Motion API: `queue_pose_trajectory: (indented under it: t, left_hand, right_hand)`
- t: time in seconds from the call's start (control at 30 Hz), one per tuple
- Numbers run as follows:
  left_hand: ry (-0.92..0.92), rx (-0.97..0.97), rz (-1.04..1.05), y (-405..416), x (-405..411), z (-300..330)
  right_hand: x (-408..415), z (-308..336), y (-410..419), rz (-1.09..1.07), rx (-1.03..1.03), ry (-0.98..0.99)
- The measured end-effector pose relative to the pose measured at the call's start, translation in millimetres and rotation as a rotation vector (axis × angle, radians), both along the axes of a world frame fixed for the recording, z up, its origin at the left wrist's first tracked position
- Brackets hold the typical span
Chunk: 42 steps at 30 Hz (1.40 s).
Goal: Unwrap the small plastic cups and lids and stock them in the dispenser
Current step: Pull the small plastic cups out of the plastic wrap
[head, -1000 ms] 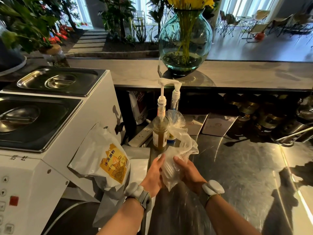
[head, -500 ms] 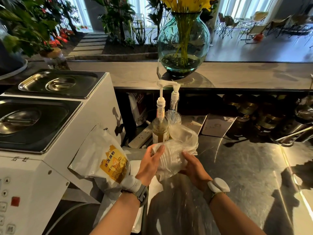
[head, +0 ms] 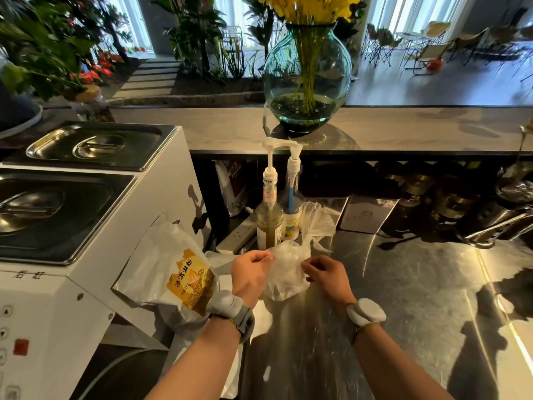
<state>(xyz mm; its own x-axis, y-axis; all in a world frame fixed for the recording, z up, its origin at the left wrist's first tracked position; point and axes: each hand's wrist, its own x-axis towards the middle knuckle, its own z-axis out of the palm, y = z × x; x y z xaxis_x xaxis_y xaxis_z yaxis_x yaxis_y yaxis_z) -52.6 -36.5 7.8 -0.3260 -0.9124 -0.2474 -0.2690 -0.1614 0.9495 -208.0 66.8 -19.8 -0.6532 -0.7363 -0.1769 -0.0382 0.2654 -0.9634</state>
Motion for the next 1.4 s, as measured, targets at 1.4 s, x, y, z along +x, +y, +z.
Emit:
queue_pose_trajectory:
  t: [1.4]
  left_hand:
    - [0.121, -0.059, 0.211, -23.7, 24.1, 64.0]
  right_hand:
    - [-16.1, 46.7, 8.7, -0.069, 0.053, 0.562]
